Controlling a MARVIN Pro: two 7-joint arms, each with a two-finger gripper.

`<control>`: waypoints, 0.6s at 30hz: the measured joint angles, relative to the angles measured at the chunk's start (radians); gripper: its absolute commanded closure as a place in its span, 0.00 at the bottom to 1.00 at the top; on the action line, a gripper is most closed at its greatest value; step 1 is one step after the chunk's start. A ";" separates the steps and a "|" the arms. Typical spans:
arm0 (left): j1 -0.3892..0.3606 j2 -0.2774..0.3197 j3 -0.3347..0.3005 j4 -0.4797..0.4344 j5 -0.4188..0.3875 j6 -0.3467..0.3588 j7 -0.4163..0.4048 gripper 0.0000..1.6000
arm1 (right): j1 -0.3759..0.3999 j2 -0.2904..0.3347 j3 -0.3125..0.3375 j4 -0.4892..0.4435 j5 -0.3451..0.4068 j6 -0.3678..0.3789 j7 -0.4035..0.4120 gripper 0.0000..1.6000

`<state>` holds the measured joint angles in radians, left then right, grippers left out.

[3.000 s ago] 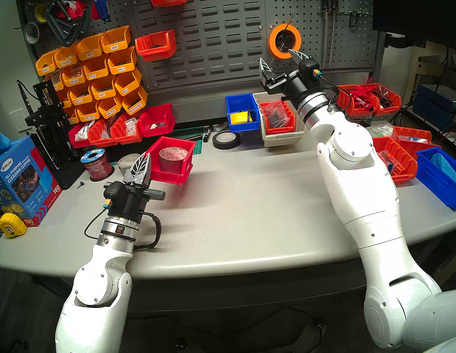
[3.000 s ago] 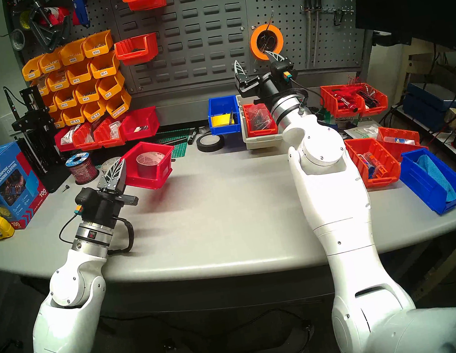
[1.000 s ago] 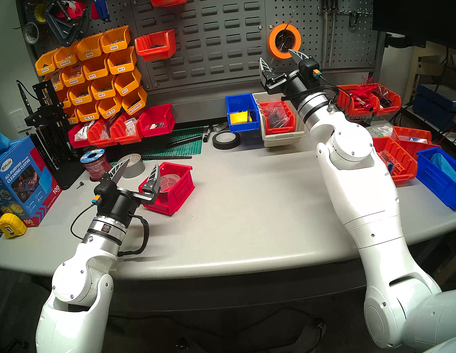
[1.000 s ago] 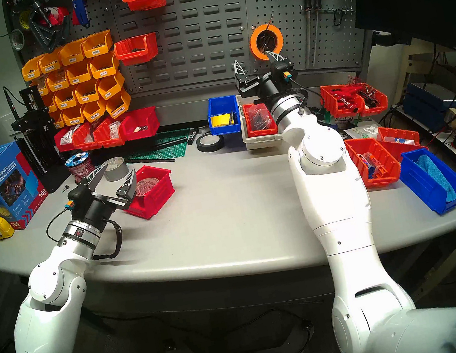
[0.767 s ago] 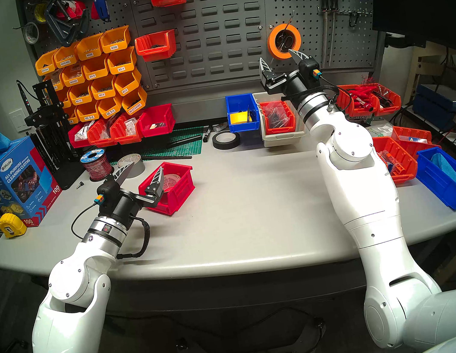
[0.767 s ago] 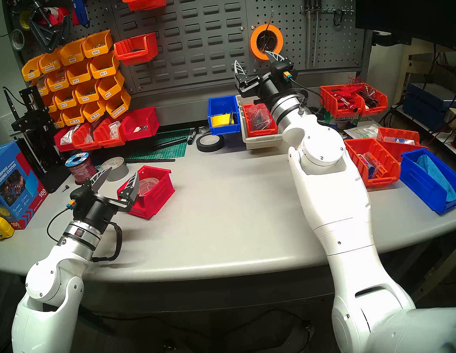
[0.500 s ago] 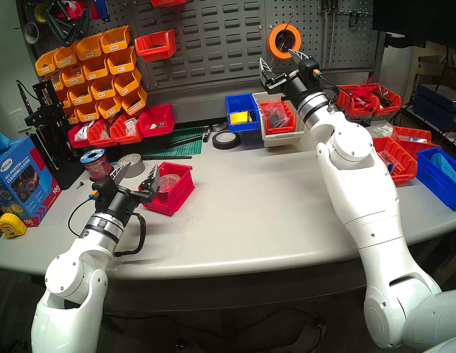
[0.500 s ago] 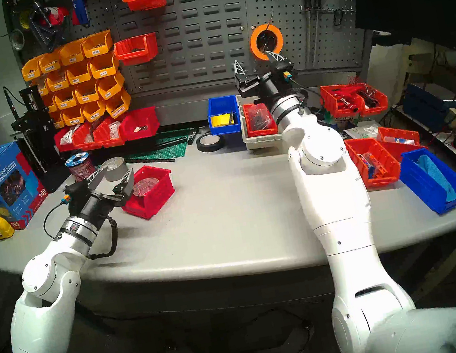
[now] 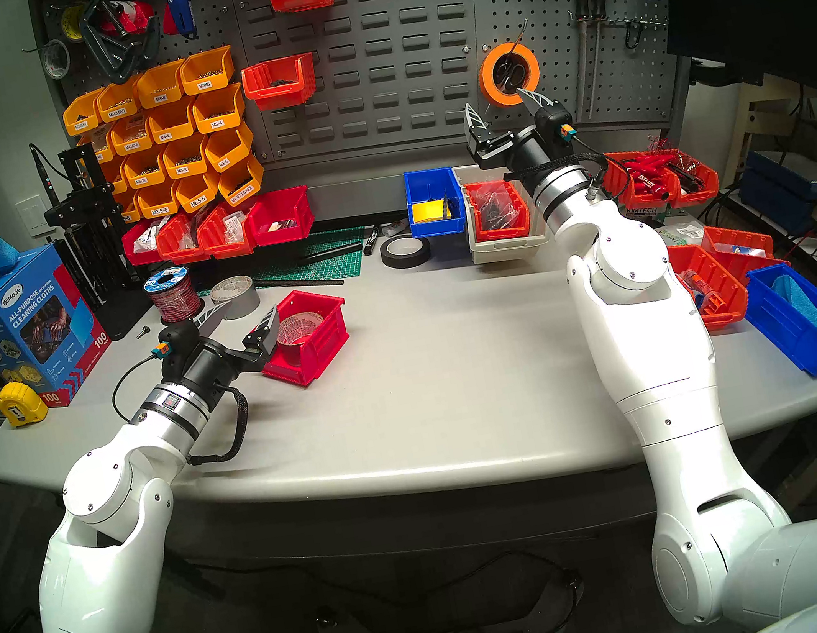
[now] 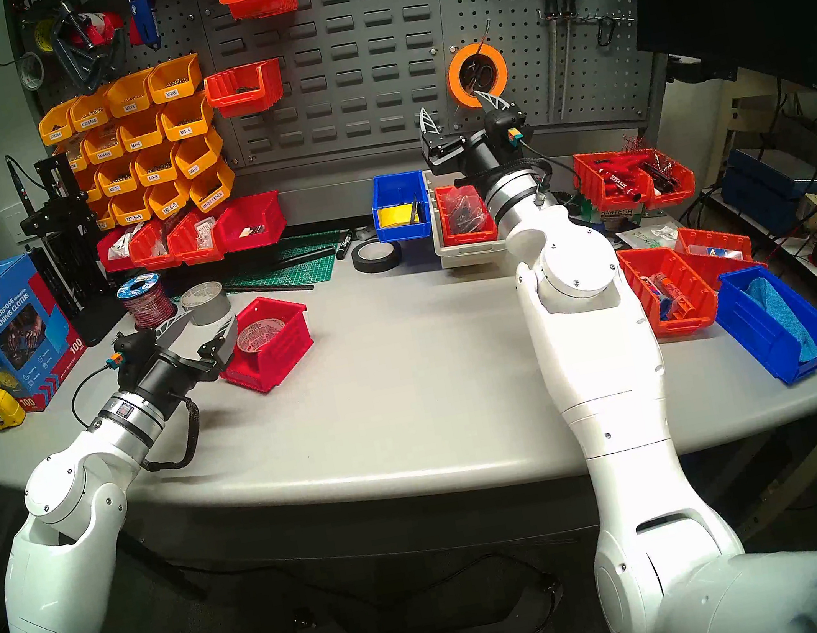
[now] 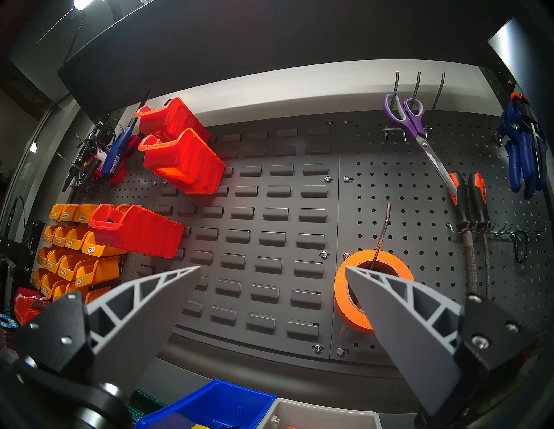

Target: Hang all the unorganized tool boxes onto the wall

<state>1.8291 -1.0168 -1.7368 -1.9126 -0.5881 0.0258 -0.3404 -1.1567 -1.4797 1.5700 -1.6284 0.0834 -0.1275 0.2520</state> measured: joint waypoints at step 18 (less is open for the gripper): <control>0.007 0.040 -0.014 -0.001 -0.018 0.067 -0.055 0.00 | 0.000 0.000 0.000 0.000 0.000 0.000 0.000 0.00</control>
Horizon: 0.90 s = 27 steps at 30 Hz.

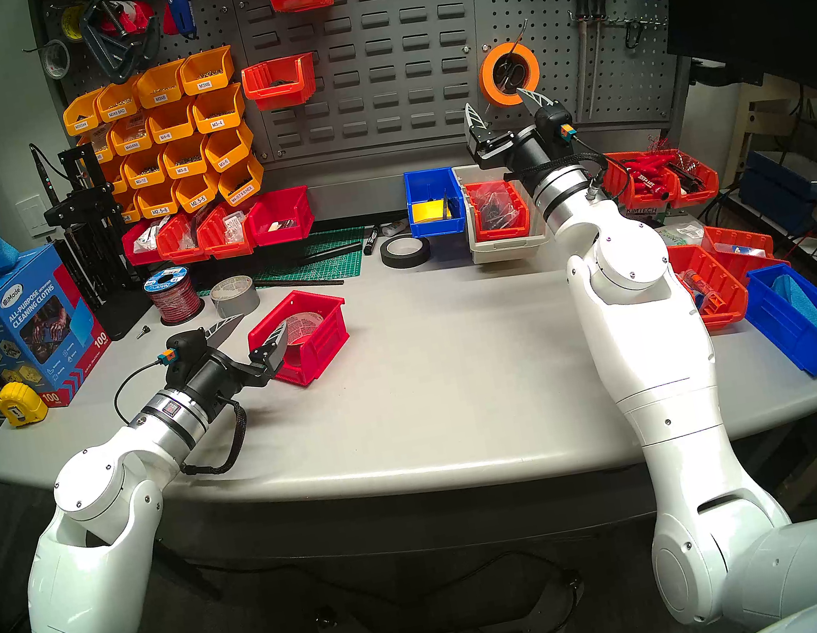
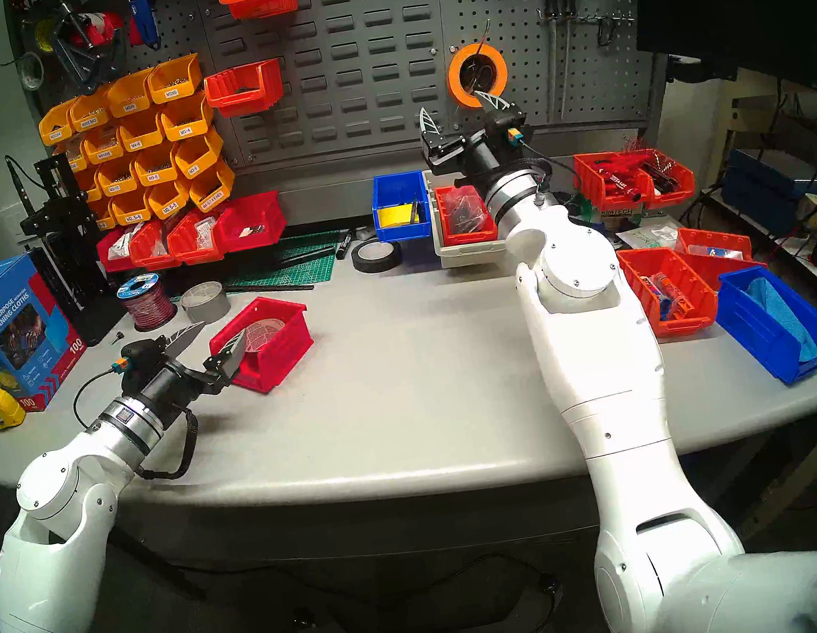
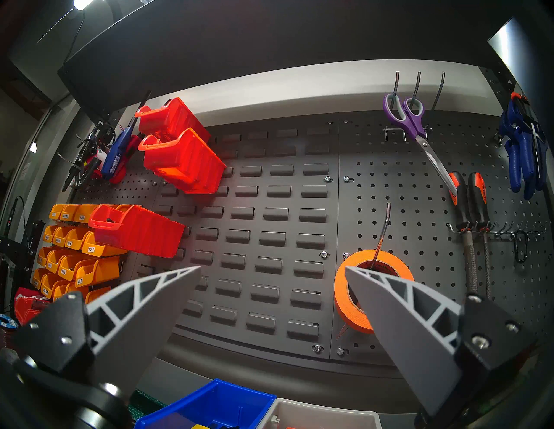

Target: Hang all the unorganized tool boxes onto the wall

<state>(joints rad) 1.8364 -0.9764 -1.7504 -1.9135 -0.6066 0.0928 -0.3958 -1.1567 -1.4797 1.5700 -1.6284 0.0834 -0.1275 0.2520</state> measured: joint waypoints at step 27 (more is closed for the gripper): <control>-0.057 0.041 0.020 0.051 0.027 0.090 0.012 0.00 | 0.000 0.000 0.000 0.000 0.000 0.000 0.000 0.00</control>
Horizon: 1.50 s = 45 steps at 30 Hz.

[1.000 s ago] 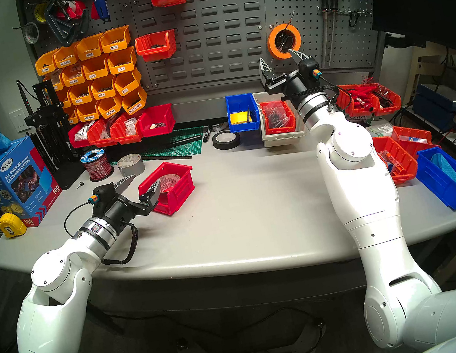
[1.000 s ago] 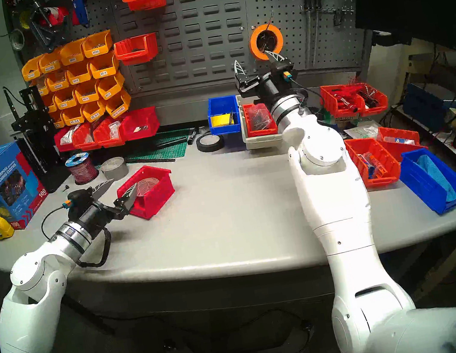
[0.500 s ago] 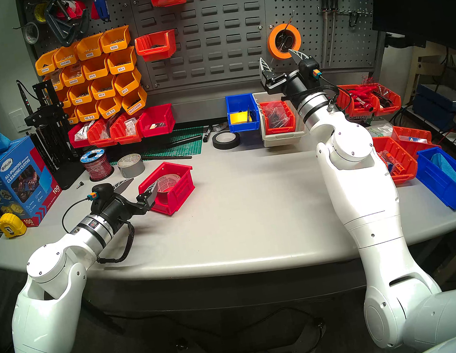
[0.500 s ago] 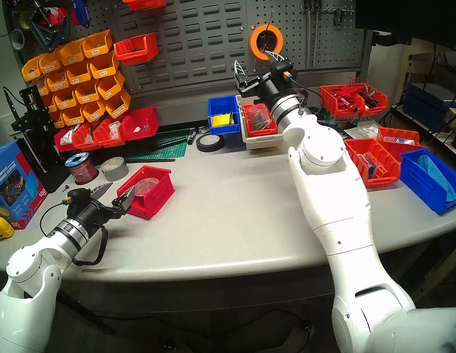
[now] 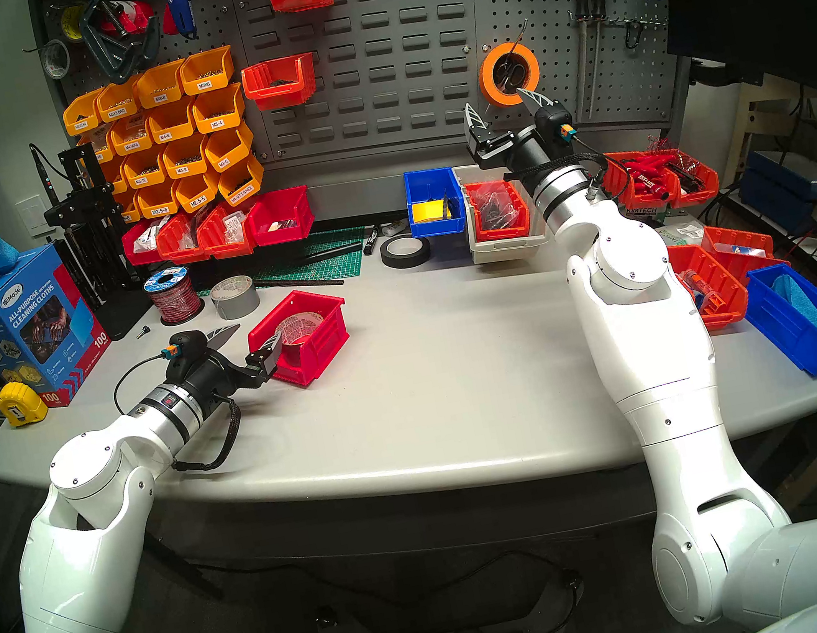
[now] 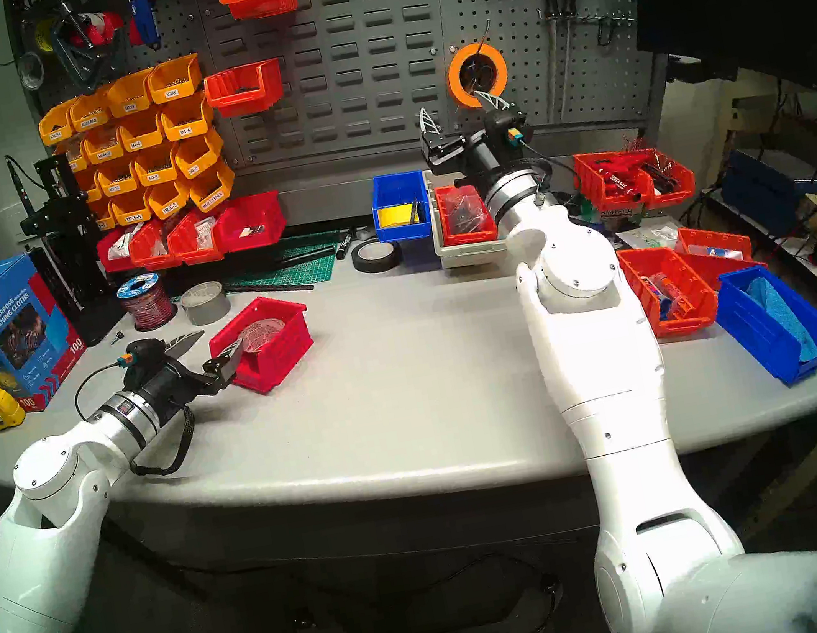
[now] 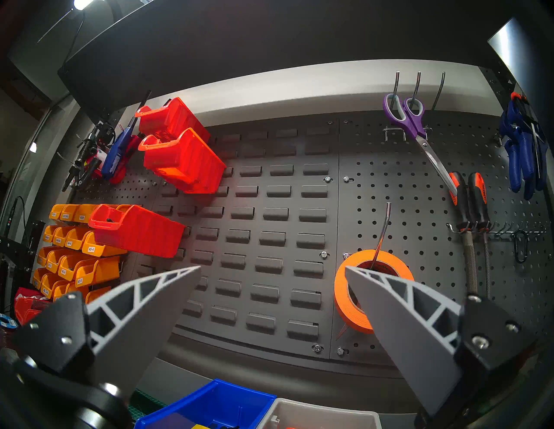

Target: Hang all the unorganized tool boxes onto the wall

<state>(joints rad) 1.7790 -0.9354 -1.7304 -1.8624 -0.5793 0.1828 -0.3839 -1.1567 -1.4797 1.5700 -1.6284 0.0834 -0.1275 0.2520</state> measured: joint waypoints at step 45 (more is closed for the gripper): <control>-0.053 -0.027 0.026 0.009 -0.037 0.055 0.051 1.00 | 0.000 0.000 0.000 0.000 0.000 0.000 0.000 0.00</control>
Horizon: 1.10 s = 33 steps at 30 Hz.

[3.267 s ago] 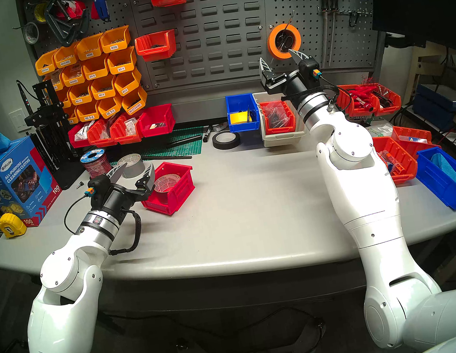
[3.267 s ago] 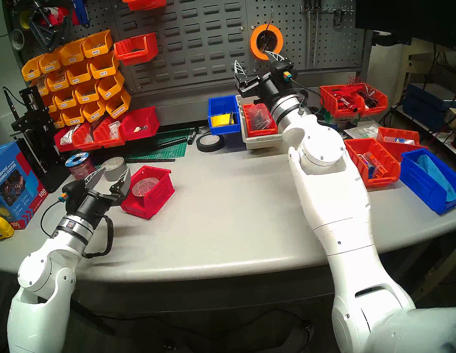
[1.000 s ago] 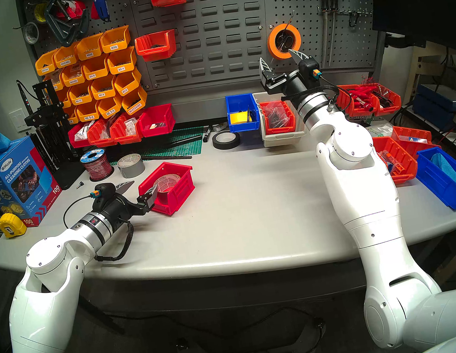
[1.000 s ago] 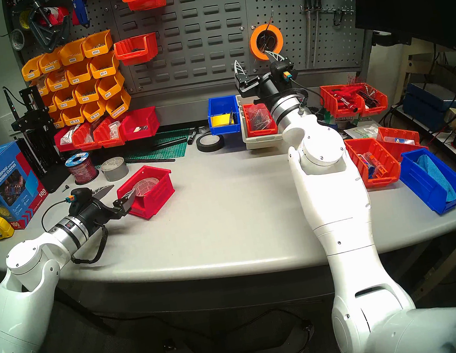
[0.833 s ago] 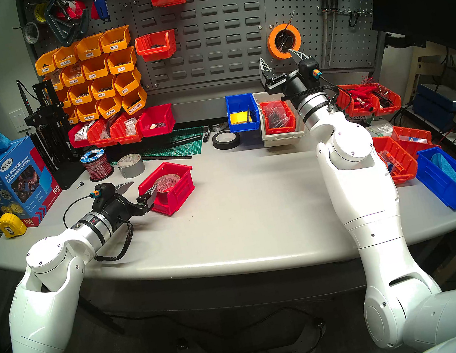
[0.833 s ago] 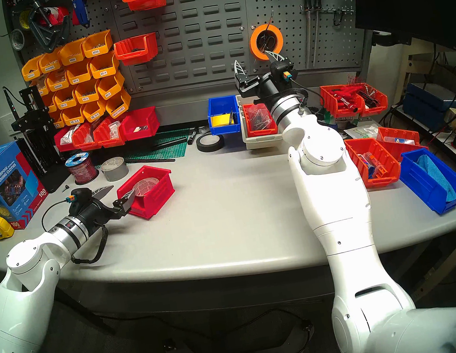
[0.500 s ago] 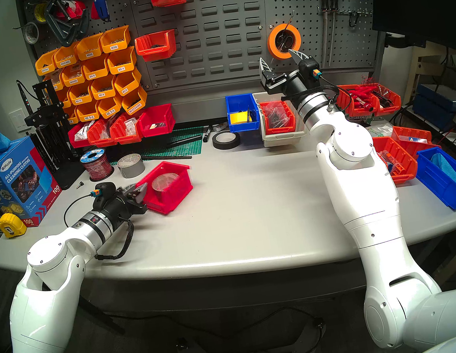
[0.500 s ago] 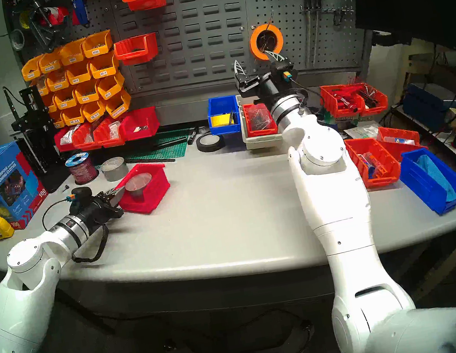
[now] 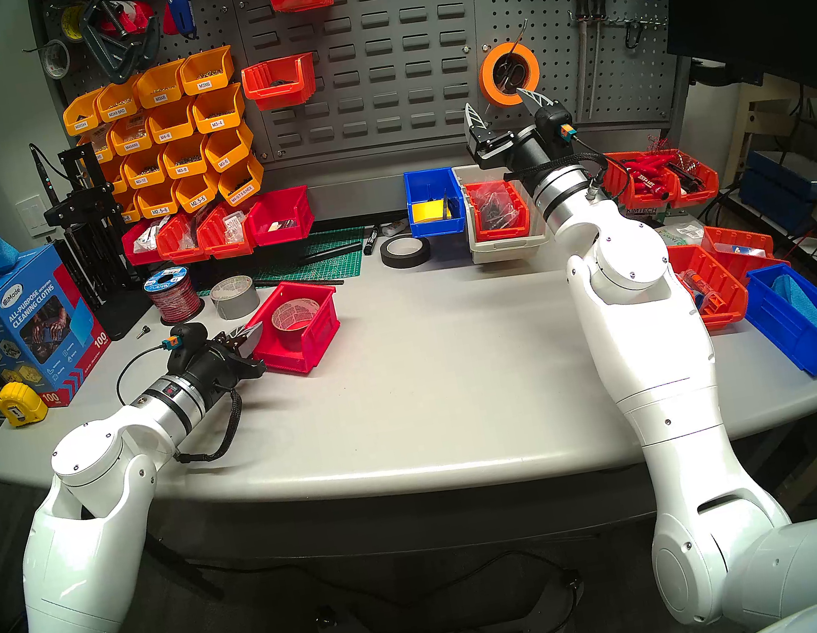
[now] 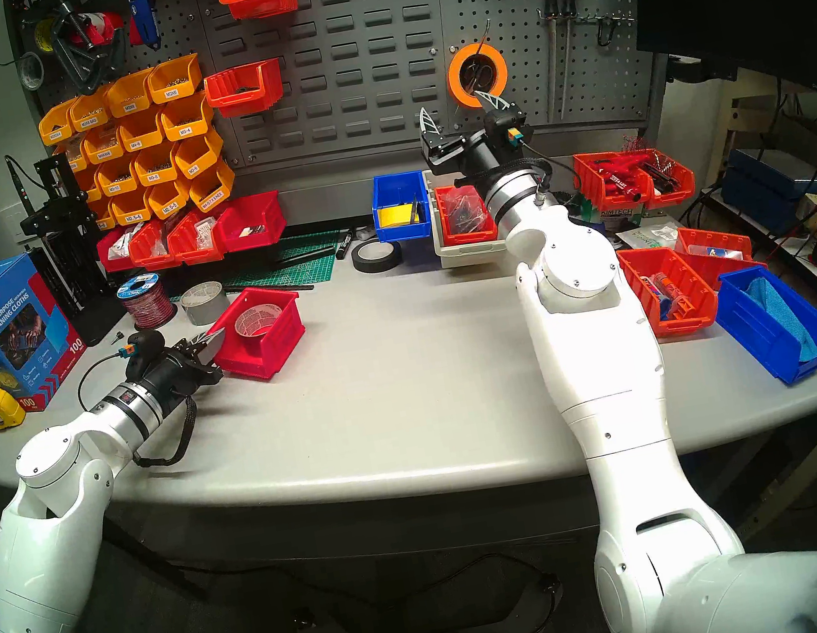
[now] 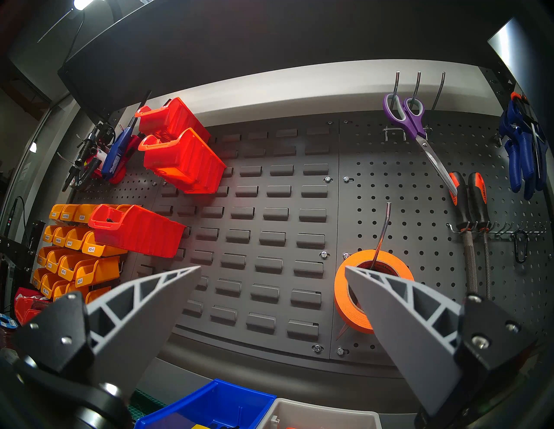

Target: Hang all the unorganized tool boxes onto the wall

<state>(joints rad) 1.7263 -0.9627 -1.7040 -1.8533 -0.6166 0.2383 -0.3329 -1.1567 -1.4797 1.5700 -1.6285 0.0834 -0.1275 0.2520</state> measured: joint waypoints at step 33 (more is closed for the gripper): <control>-0.219 -0.148 0.217 0.091 0.069 -0.011 0.194 1.00 | 0.000 0.000 0.000 0.000 0.000 0.000 0.000 0.00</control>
<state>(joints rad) 1.5073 -1.1105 -1.4868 -1.7624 -0.5474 0.2270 -0.1392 -1.1567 -1.4798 1.5700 -1.6283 0.0834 -0.1276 0.2522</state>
